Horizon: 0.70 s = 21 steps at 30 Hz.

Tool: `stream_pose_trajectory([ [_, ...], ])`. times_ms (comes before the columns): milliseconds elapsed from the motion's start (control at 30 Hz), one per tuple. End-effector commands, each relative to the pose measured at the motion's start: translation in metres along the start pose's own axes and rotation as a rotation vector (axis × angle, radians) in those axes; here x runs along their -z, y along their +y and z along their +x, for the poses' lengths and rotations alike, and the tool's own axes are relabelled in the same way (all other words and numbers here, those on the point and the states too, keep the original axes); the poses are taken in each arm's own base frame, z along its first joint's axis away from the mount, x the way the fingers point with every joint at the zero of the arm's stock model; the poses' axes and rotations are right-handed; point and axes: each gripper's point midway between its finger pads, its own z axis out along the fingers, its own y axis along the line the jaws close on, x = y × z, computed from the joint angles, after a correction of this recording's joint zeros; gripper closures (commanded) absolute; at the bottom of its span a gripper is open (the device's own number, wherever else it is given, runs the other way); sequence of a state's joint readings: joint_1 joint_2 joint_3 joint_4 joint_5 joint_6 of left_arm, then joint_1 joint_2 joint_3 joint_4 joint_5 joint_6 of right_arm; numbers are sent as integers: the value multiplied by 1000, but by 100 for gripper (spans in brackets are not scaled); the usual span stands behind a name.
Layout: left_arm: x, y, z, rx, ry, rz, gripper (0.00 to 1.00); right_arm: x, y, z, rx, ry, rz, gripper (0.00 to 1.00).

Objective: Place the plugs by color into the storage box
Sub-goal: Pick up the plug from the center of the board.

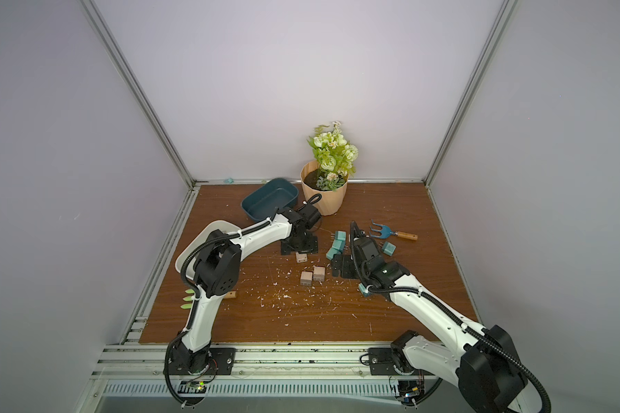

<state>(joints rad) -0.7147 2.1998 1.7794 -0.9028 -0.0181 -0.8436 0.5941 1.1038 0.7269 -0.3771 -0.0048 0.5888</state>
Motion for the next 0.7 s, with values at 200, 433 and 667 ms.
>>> stream_pose_trajectory([
  [200, -22, 18, 16, 37, 61, -91, 23, 3, 0, -2, -24, -28, -13, 2],
  [433, -12, 41, -7, 12, 10, -118, 44, 5, -3, 2, -26, -27, -11, 2],
  [667, -1, 41, -5, -11, 6, -95, 54, 3, -2, 2, -12, -17, -13, 2],
])
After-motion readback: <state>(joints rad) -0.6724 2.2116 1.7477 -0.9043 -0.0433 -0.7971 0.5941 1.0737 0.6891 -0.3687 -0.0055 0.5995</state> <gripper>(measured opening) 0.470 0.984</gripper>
